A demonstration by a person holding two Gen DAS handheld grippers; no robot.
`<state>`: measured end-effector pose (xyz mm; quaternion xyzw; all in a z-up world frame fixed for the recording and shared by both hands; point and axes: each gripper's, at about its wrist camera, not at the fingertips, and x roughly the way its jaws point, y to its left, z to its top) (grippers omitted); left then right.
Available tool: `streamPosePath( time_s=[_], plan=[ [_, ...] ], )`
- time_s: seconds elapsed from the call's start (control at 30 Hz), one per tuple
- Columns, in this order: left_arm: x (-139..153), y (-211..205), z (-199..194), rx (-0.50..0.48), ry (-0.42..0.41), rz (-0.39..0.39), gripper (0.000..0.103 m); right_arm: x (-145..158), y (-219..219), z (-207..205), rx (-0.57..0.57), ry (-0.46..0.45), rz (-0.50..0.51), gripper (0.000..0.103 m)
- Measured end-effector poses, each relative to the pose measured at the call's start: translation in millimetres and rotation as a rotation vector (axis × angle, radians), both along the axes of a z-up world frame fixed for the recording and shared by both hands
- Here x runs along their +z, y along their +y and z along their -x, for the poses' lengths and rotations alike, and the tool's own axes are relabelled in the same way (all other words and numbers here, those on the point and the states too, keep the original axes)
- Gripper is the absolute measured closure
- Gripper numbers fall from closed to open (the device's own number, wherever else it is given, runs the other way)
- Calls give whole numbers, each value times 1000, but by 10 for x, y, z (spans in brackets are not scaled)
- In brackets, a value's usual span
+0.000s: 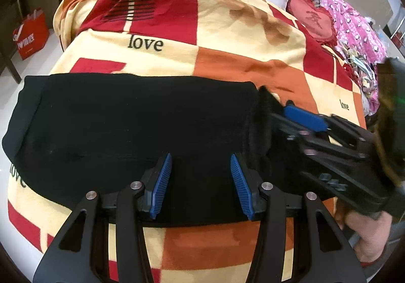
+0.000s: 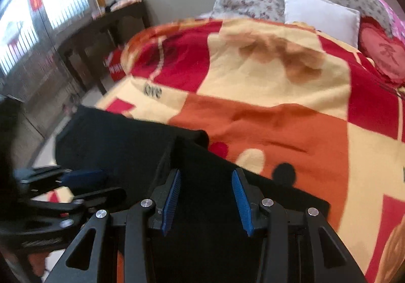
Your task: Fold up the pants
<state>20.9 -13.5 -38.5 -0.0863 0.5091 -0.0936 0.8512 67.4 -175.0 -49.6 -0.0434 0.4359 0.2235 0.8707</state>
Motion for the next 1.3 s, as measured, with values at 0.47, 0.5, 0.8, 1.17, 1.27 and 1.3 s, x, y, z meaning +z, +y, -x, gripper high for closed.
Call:
streamPosePath(
  time_s=[0.47, 0.5, 0.8, 1.17, 1.27, 1.3],
  plan=[
    [50, 154, 61, 27, 7, 20, 55, 205, 72, -11, 40, 12, -125, 59],
    [52, 172, 67, 30, 9, 20, 55, 216, 116, -12, 49, 10, -126, 59],
    [111, 436, 201, 77, 3, 72, 55, 260, 254, -17, 93, 13, -142, 58],
    [61, 1432, 666, 329, -2, 168, 46, 193, 822, 29, 246, 2, -92, 55],
    [-50, 1557, 734, 359, 30, 191, 46, 106, 1021, -15, 280, 24, -80, 55],
    [-88, 1580, 740, 365, 39, 198, 46, 51, 1104, -38, 290, 37, -69, 55]
  ],
)
